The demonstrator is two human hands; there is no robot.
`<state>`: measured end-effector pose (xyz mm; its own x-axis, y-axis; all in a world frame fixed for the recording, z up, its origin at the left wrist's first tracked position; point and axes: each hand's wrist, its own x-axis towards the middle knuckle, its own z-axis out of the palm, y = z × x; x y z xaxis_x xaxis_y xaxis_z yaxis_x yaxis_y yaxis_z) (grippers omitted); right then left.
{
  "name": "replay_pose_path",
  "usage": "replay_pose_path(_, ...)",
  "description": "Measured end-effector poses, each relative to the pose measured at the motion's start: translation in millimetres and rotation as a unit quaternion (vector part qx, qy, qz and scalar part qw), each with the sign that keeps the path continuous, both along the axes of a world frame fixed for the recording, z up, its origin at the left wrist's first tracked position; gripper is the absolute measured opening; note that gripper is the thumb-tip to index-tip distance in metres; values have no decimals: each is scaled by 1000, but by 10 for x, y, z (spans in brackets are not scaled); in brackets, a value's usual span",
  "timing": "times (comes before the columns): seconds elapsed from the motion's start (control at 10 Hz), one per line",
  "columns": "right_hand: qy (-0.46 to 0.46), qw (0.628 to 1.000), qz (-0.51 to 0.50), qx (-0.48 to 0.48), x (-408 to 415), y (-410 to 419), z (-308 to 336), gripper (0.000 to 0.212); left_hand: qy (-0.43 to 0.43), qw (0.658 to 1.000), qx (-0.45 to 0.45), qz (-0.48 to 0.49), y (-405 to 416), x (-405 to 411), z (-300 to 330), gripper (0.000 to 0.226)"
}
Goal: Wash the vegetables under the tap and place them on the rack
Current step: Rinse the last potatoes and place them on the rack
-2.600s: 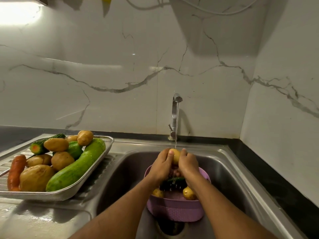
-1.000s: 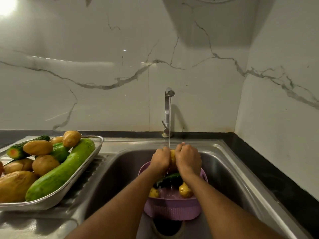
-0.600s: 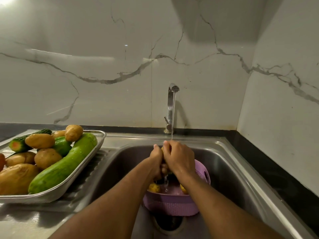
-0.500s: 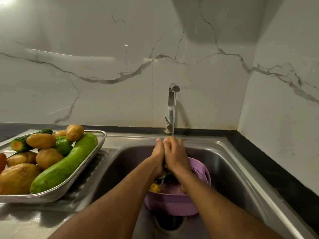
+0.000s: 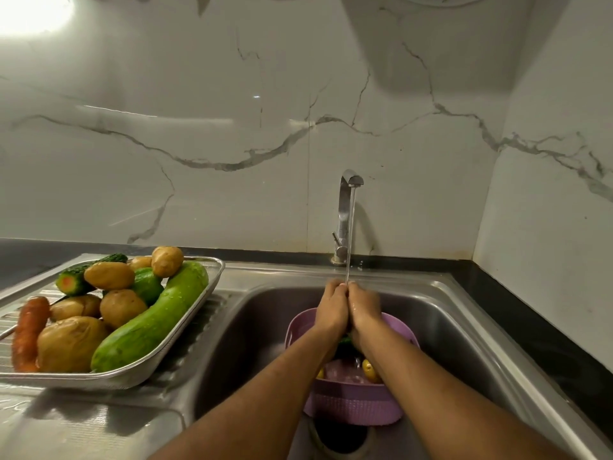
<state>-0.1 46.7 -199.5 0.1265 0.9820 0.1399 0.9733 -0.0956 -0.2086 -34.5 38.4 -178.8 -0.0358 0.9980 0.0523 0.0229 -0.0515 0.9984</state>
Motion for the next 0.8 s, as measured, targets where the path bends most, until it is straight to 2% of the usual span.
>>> replay_pose_path(0.1, -38, 988, -30, 149, -152, 56, 171, 57, -24, 1000, -9, -2, -15, 30, 58, 25)
replay_pose_path(0.3, -60, 992, -42, 107, -165, -70, 237, 61, -59, 997, -50, -13, -59, 122, 113, 36)
replay_pose_path(0.4, 387, 900, -173, 102, 9, 281, 50, 57, -76, 995, -69, -24, -77, 149, 119, 40)
replay_pose_path(0.5, 607, 777, -155, 56, 303, 412, 203, 73, -93, 994, -51, -29, -67, 108, 103, 31)
replay_pose_path(0.6, 525, 836, -127, 95, 336, 362, 244, 60, -83, 996, -44, -16, -48, 71, 117, 23)
replay_pose_path(0.7, 585, 803, -99, 50, 312, 452, 37, 93, -83, 994, -70, -2, 4, 113, 120, 24)
replay_pose_path(0.8, 600, 798, -48, 39, 367, 302, 91, 70, -95, 991, -98, 9, 47, 149, 91, 29)
